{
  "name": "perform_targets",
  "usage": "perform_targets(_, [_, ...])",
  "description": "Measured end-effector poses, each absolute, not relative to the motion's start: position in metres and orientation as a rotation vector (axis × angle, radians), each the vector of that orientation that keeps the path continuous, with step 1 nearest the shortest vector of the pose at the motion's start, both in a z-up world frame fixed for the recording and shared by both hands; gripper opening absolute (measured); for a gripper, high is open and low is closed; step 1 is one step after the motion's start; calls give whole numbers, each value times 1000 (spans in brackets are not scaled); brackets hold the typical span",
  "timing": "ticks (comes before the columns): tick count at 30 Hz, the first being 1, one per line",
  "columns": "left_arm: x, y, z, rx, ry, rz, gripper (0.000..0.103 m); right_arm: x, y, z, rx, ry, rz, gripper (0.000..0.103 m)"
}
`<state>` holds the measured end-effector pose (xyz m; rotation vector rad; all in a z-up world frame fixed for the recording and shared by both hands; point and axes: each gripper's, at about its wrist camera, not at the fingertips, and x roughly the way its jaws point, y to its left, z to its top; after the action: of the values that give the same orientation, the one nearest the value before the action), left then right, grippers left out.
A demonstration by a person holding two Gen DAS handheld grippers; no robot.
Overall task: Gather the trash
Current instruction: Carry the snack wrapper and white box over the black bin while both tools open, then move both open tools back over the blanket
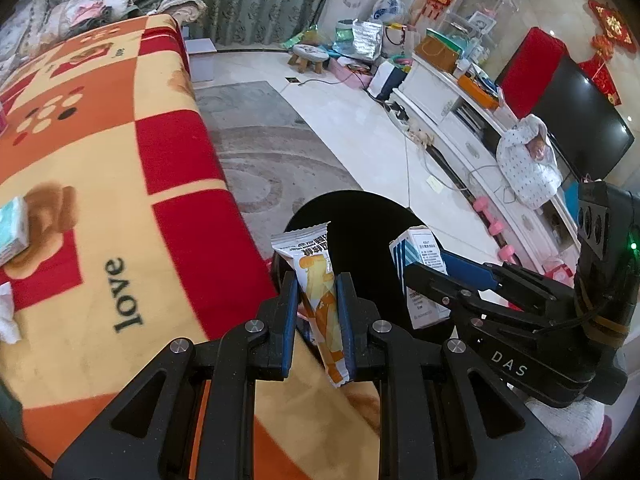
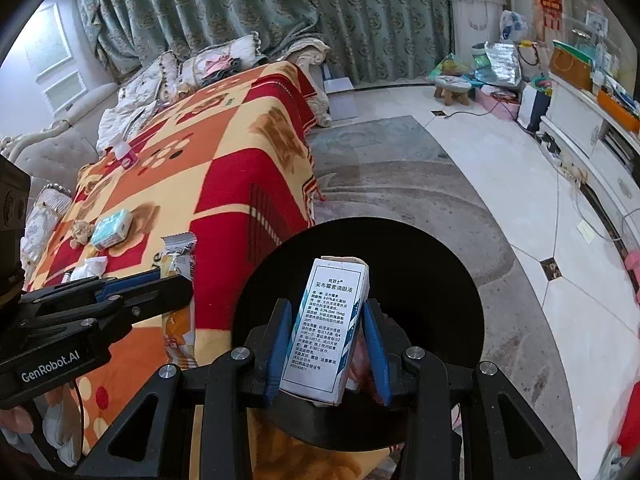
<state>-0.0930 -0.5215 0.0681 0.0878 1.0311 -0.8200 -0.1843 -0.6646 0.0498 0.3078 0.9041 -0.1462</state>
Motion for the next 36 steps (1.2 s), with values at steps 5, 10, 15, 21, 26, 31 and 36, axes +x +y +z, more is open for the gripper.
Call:
perform_targets(5, [-90,-530,62,86,1042,-824,17,-184,-673,45,318,908,-162,35])
perform_targets(10, [-88,-533,59,86,1046,-824,17,-182,-681,41,326,913,-170,35])
perform_targets(15, [-88,-536,57,94,1049,-827,17,-180,-684,38,330,915,-171,35])
perform_targets(21, [-89,-541,55,94,1048,-832,17,-178,-686,36,325,921,-174,35])
perform_targets(26, [-92,-542,57,82,1029,-854,18,-178,-688,36,329,915,-185,35])
perform_targets(31, [-91,-535,60,34,1019,-866,49,-179,-691,37,335,911,-208,43])
perform_targets(36, [-92,-521,66,42,1000,-830,50,-182,-689,40,340,906,-211,45])
